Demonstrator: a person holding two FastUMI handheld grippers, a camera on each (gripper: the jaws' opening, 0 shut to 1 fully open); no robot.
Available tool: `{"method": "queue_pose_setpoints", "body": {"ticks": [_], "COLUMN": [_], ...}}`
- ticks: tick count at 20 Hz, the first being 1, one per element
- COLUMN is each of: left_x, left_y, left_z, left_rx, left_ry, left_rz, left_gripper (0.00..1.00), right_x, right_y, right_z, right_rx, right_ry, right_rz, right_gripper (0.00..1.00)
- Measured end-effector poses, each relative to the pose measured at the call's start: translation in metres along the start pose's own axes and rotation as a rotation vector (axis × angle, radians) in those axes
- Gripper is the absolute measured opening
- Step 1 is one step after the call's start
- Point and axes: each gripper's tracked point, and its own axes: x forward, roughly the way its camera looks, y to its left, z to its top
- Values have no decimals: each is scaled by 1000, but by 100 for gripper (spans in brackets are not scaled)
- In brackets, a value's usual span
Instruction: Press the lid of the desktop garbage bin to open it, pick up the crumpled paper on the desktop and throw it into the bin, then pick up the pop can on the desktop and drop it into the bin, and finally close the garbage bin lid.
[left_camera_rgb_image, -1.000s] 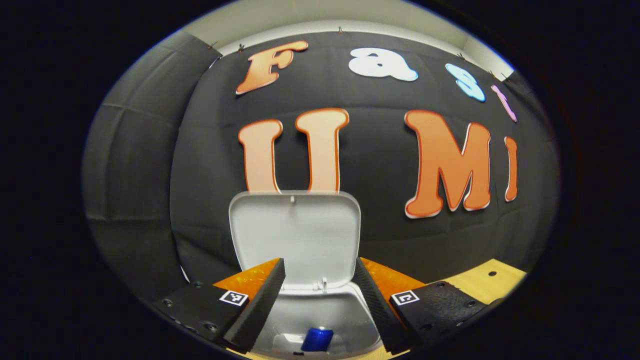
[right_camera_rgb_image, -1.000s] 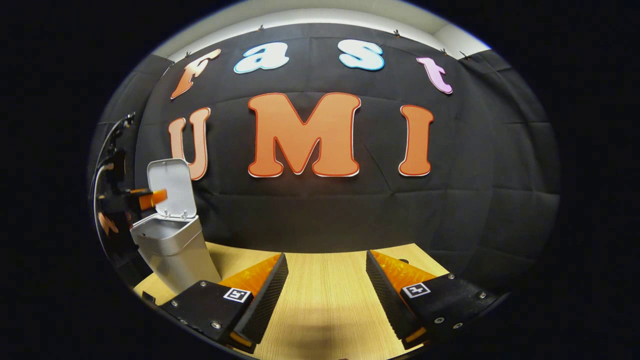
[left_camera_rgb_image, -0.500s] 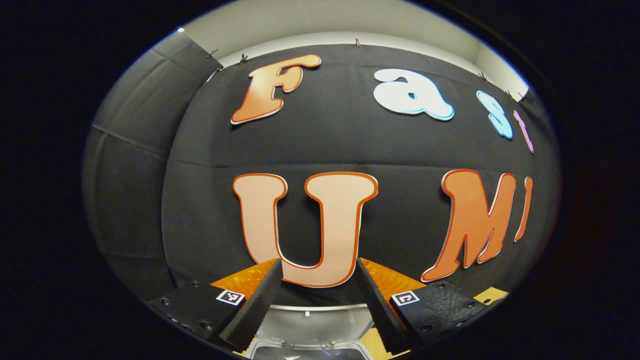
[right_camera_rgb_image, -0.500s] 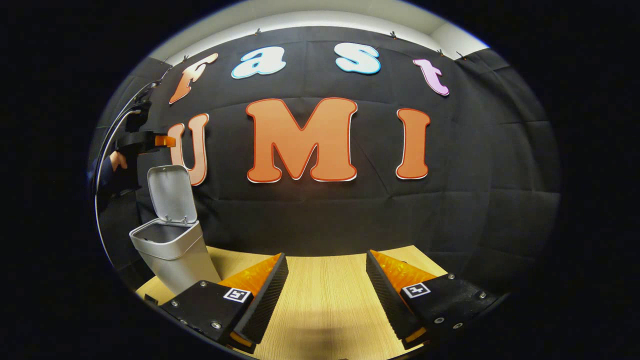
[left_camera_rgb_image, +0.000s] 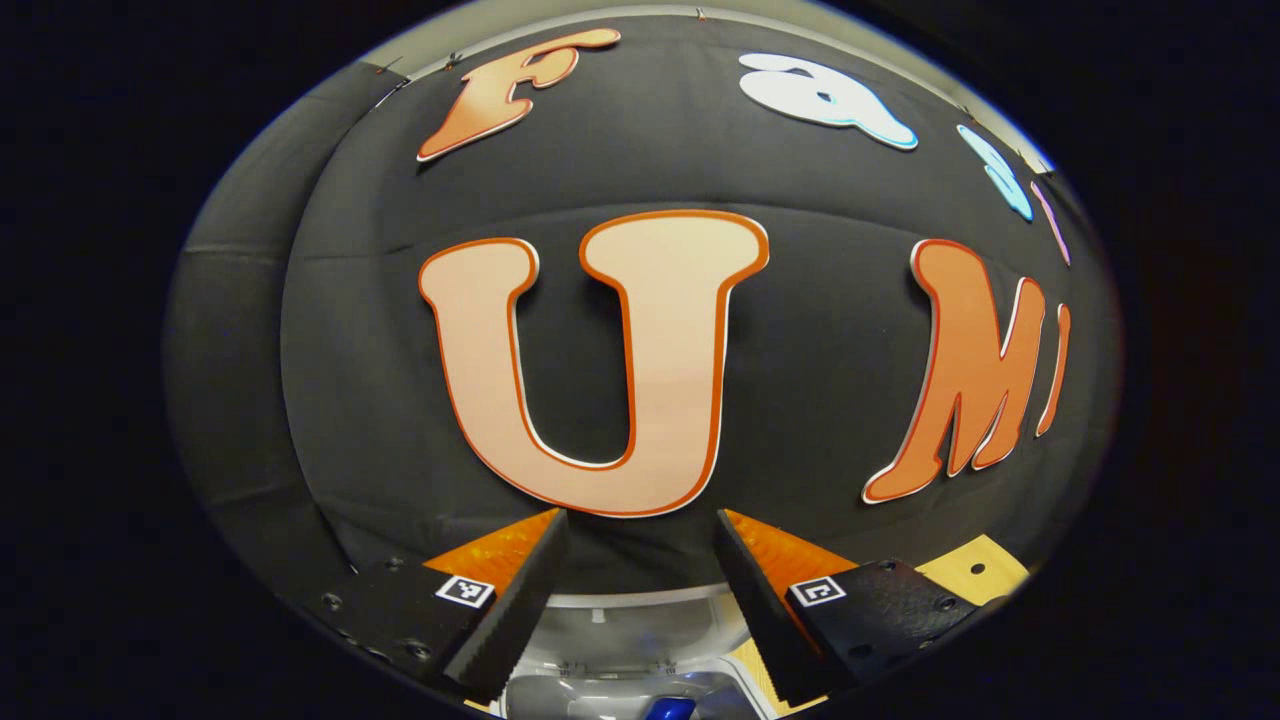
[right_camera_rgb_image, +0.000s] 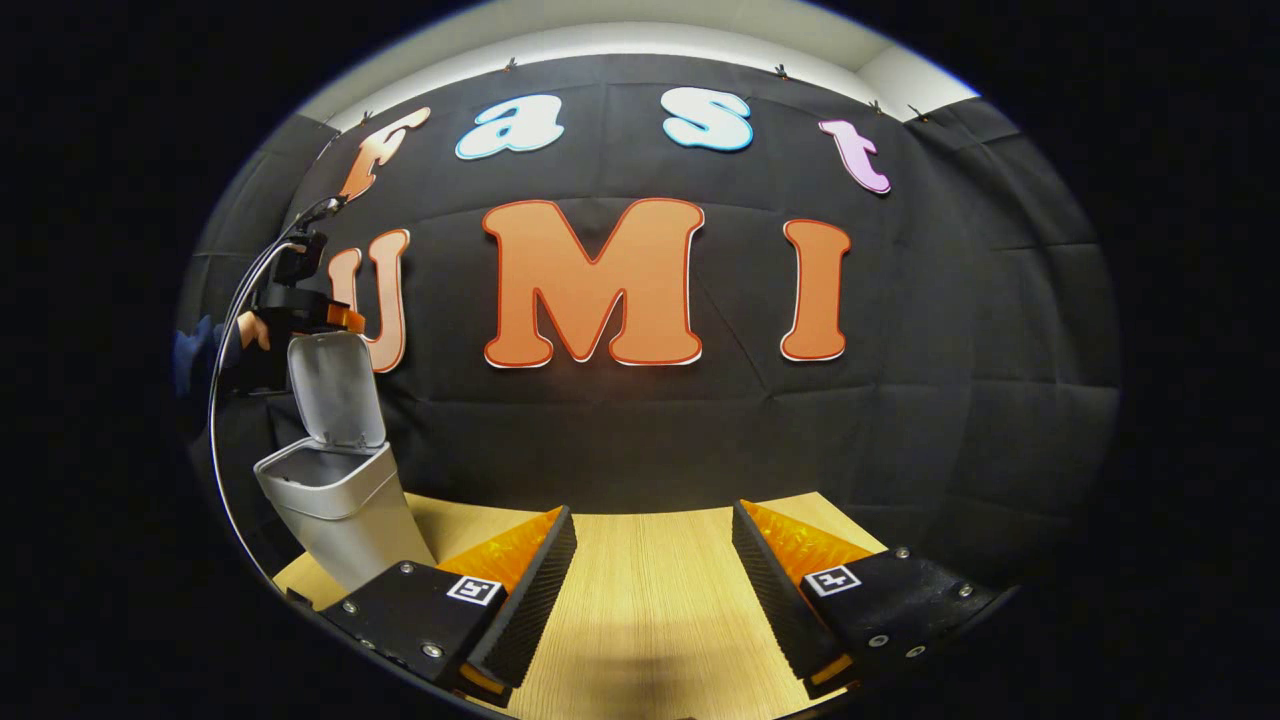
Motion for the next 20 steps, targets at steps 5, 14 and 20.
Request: {"method": "queue_pose_setpoints", "body": {"ticks": [5,14,20], "left_x": [-44,-110,-137], "left_y": [-7,-5,-25], "left_z": [-20,-137,-191], "left_rx": [-19,-46,-49], "left_ry": [38,167,194], "left_rz": [-26,-7,-4], "left_gripper": [92,90,93], "right_x": [-2,-4,-4], "right_y": [1,4,6], "right_z": [-4,-17,-24], "right_rx": [1,6,0], "right_ry": [5,33,51], "right_rz": [5,26,36], "right_gripper": [94,94,94]}}
